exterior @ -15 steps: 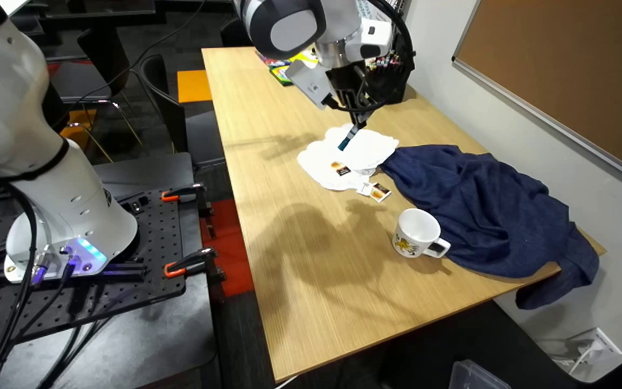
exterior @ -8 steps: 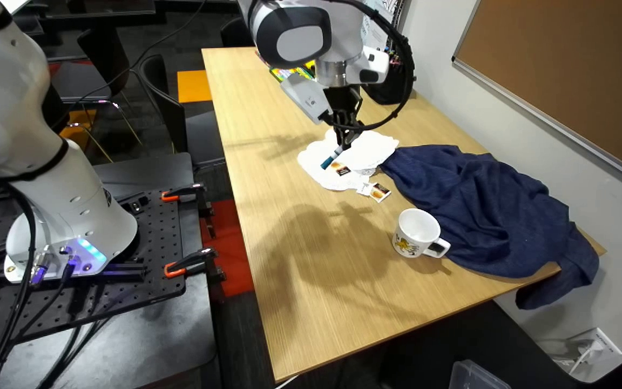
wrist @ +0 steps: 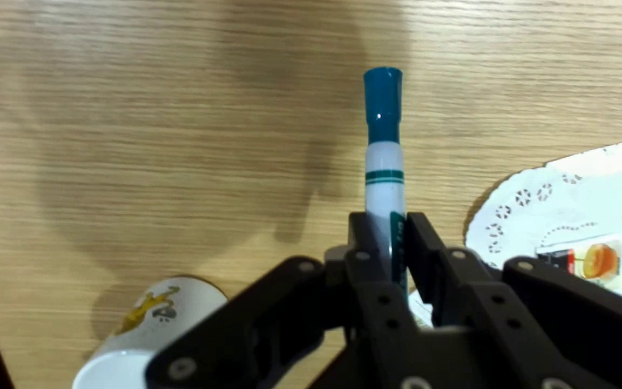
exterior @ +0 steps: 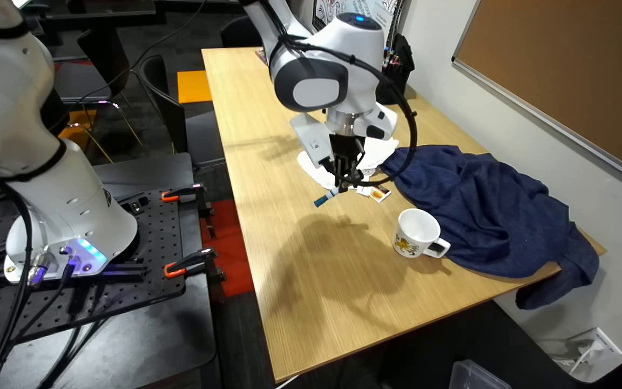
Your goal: Remove the marker from the mug cup
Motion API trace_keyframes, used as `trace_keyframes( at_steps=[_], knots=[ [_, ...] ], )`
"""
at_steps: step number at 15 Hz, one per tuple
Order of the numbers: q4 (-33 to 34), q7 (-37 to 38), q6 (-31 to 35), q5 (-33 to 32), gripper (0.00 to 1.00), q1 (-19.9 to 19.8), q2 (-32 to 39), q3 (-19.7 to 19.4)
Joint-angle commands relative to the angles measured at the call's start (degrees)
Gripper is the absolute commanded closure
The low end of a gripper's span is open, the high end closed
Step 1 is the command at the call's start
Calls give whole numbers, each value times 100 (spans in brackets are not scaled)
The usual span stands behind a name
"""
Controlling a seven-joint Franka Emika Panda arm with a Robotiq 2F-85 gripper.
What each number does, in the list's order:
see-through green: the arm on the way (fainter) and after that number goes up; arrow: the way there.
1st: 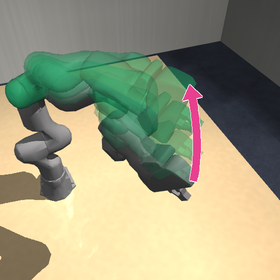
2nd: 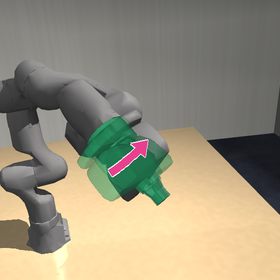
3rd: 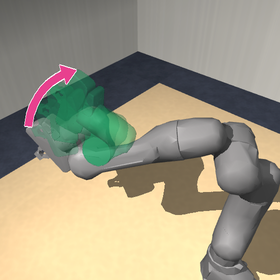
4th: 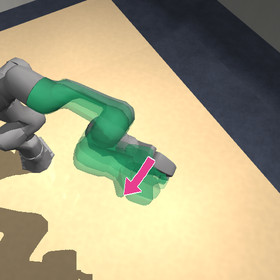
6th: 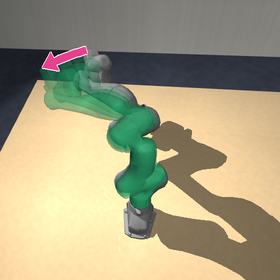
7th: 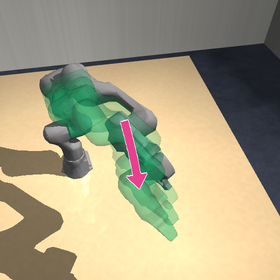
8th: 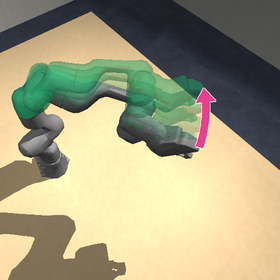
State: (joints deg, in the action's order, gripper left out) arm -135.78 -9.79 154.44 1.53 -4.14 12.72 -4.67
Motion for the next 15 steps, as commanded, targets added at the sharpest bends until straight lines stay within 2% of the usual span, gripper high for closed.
trace_keyframes(
  at_steps=[1, 5, 12, 13, 14, 15],
  knots=[
    [377, 63, -439, 209, 95, -248, 382, 48],
    [663, 152, -797, 270, 95, -395, 733, 14],
    [1154, 489, -1258, 169, 95, -410, 1253, -62],
    [1208, 531, -1298, 167, 90, -407, 1307, -63],
    [1235, 564, -1300, 156, 55, -396, 1333, -64],
    [1259, 568, -1315, 163, 53, -397, 1342, -57]
  ],
)
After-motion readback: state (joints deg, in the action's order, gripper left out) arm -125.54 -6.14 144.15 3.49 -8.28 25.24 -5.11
